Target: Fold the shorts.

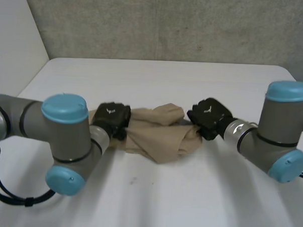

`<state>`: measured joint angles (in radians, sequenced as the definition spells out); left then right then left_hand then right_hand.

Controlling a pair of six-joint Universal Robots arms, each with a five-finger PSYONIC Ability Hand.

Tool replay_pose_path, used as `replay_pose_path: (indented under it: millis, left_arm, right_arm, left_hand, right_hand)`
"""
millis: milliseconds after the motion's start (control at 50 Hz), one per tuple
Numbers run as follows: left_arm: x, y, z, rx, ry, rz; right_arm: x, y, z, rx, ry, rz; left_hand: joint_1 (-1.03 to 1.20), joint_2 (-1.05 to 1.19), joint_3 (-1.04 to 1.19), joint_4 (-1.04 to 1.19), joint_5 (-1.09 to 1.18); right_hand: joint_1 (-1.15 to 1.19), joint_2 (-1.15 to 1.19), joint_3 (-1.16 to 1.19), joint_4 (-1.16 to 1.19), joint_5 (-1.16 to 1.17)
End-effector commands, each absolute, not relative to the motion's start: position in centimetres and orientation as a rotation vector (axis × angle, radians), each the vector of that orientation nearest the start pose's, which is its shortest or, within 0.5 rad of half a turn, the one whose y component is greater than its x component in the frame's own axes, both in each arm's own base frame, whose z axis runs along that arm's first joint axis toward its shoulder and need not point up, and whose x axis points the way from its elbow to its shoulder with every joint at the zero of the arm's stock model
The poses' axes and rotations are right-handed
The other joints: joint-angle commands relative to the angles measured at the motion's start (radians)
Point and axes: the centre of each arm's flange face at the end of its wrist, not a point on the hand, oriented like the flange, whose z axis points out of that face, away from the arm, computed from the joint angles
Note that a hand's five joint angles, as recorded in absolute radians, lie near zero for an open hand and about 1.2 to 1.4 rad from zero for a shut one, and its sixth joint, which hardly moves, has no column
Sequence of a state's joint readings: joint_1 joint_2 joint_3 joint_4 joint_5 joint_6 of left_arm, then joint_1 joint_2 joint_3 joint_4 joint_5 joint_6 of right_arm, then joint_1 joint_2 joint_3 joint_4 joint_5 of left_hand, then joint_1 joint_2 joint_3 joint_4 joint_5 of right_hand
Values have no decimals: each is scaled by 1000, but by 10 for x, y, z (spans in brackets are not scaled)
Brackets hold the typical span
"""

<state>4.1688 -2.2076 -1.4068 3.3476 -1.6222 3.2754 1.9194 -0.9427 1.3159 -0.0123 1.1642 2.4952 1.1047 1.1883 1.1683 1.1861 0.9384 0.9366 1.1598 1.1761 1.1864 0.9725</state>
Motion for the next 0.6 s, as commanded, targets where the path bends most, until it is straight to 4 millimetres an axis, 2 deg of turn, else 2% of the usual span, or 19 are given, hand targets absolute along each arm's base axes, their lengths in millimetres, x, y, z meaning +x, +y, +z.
replay_pose_path:
  millis: [20,60,80,160,220,300,360,440,460,500,520,540,600]
  left_arm:
    - [-315,-279,209,836,2393,-2239]
    - [-315,-275,226,837,2357,-2303]
    - [-314,-272,243,840,2315,-2367]
    - [-313,-264,271,886,2253,-2466]
    - [-314,-260,277,945,2257,-2481]
    - [-319,-256,275,1063,2307,-2446]
    - [-327,-263,256,1135,2362,-2384]
    - [-340,-285,219,1191,2351,-2310]
    - [-346,-296,203,1223,2318,-2288]
    - [-352,-307,189,1249,2264,-2283]
    - [-352,-307,189,1249,2264,-2283]
    - [-360,-323,176,1250,2167,-2305]
    - [-366,-337,168,1215,2106,-2334]
  right_arm:
    - [276,-284,215,-1320,1980,-1741]
    - [269,-267,233,-1323,2011,-1692]
    - [266,-261,240,-1321,2024,-1671]
    - [248,-236,257,-1319,2132,-1506]
    - [242,-216,262,-1358,2189,-1351]
    - [241,-208,264,-1393,2198,-1284]
    - [242,-212,266,-1380,2183,-1326]
    - [248,-235,253,-1283,2193,-1377]
    - [253,-247,242,-1231,2205,-1380]
    - [256,-258,233,-1185,2225,-1401]
    - [258,-263,230,-1161,2239,-1414]
    - [259,-268,227,-1140,2255,-1432]
    - [269,-282,212,-1071,2352,-1526]
  left_hand:
    - [292,208,228,210,283]
    - [292,208,228,210,283]
    - [292,208,228,210,283]
    - [292,208,228,210,283]
    - [292,208,228,210,283]
    - [292,208,228,210,283]
    - [292,208,228,210,283]
    - [292,208,228,210,283]
    - [231,147,167,150,223]
    - [108,24,44,26,99]
    - [107,23,43,26,99]
    - [-3,-87,-67,-85,-12]
    - [-232,-316,-296,-314,-241]
  right_hand:
    - [460,236,220,210,249]
    - [460,236,220,210,249]
    - [460,236,220,210,249]
    - [460,236,220,210,249]
    - [460,236,220,210,249]
    - [460,236,220,210,249]
    - [460,236,220,210,249]
    - [460,236,220,210,249]
    - [460,236,220,210,249]
    - [460,236,220,210,249]
    - [460,236,220,210,249]
    - [460,236,220,210,249]
    - [460,236,220,210,249]
